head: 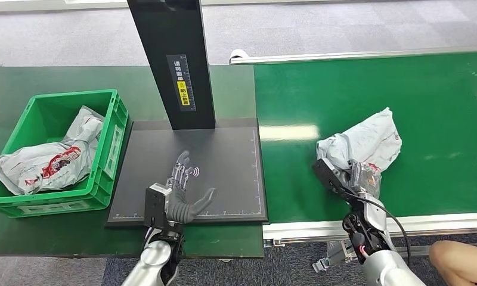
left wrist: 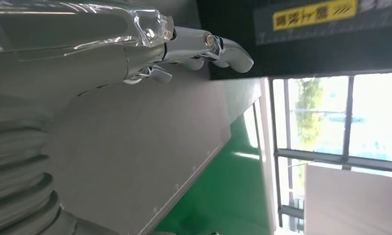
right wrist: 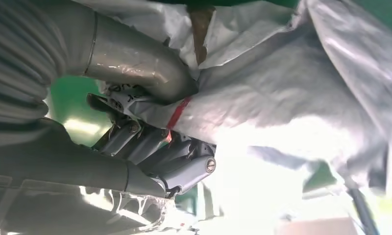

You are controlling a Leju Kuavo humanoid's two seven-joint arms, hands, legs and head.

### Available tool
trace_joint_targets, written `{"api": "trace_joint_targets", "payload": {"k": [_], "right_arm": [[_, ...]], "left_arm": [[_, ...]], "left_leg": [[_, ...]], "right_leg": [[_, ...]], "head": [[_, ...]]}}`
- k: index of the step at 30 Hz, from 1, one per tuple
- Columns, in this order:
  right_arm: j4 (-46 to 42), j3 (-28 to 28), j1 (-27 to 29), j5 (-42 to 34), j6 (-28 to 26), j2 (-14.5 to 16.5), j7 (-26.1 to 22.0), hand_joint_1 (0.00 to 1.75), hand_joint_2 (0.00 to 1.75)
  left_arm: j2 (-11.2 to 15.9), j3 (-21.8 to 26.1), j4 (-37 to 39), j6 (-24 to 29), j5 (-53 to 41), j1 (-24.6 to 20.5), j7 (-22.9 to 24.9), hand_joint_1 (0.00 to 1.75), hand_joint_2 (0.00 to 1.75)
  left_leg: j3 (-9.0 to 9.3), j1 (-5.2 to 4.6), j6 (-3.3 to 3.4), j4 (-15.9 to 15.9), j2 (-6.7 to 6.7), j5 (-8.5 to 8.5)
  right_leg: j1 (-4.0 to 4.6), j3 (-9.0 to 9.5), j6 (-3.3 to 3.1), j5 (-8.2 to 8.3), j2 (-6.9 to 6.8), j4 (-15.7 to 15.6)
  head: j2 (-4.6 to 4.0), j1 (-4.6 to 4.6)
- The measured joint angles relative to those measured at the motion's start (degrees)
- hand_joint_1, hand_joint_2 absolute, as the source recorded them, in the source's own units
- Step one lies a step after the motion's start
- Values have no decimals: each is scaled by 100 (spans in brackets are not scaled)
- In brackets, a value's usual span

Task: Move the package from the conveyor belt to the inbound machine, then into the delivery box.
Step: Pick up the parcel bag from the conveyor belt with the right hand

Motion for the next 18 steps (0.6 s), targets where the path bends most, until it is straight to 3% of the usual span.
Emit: {"api": "trace_joint_targets", "payload": {"k": [9,13,18], "right_arm": [[-2909,342,987,-1117,427,121,-587,175,175],[-3259,417,1140,-1204,506,111,-633,175,175],[-5149,1422,1633,-1501,1335,-8,-635,175,175]], "left_arm": [[135,265,-702,558,-420,245,-72,0,175],[152,306,-788,663,-479,292,-92,0,175],[291,933,-1463,783,-810,609,-152,0,175]], "left_leg": [[-8,-1,0,0,0,-1],[-9,-1,0,0,0,-2],[-13,1,-2,-4,13,0]], "right_leg": [[-1,-6,1,-2,-1,0],[-1,-7,1,-3,-1,0],[1,-16,-2,-4,3,0]], "head": [[1,1],[1,2],[0,-1]]}}
